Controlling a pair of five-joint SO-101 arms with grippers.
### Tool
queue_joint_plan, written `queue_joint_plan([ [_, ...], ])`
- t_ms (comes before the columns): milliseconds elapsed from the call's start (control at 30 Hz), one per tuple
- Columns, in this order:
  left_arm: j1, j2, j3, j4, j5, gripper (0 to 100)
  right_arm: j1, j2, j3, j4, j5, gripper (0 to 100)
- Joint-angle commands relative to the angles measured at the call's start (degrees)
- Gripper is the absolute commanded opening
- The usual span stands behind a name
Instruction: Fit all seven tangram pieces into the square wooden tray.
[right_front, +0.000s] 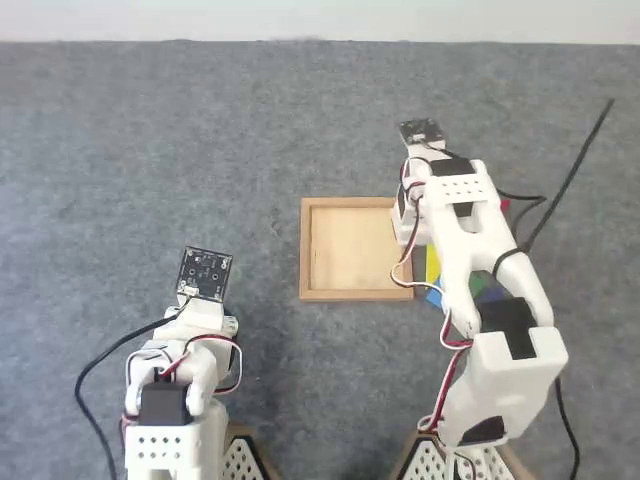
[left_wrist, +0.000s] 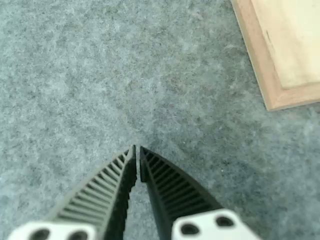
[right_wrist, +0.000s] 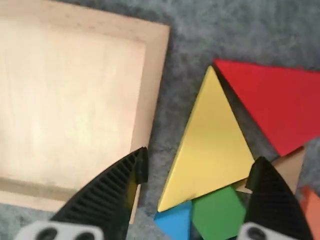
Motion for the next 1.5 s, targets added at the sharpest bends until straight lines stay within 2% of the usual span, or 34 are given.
queue_joint_plan([
  [0, -0.2, -1.1, -0.7, 0.3, 0.5, 1, 2.5, -0.6, 0.4, -2.3, -1.5, 32.5],
  [167, -0.2, -1.1, -0.7, 0.3, 0.5, 1, 4.1, -0.5, 2.6, -3.7, -1.3, 32.5],
  [467, -0.2, -1.1, -0.7, 0.3, 0.5, 1, 2.6, -0.5, 4.7, -4.1, 0.6, 32.5],
  [967, -0.2, -1.1, -0.7, 0.3, 0.5, 1, 2.2, 4.4, 2.1, -4.4, 1.4, 32.4],
  [1033, -0.2, -1.1, -0.7, 0.3, 0.5, 1, 2.1, 4.4, 2.4, -3.9, 1.4, 30.3],
  [1200, -0.2, -1.1, -0.7, 0.3, 0.5, 1, 2.2, 4.0, 2.2, -4.9, 1.2, 14.7],
  [1467, -0.2, -1.1, -0.7, 0.3, 0.5, 1, 2.5, 3.2, 1.2, -4.4, 1.3, 14.4],
])
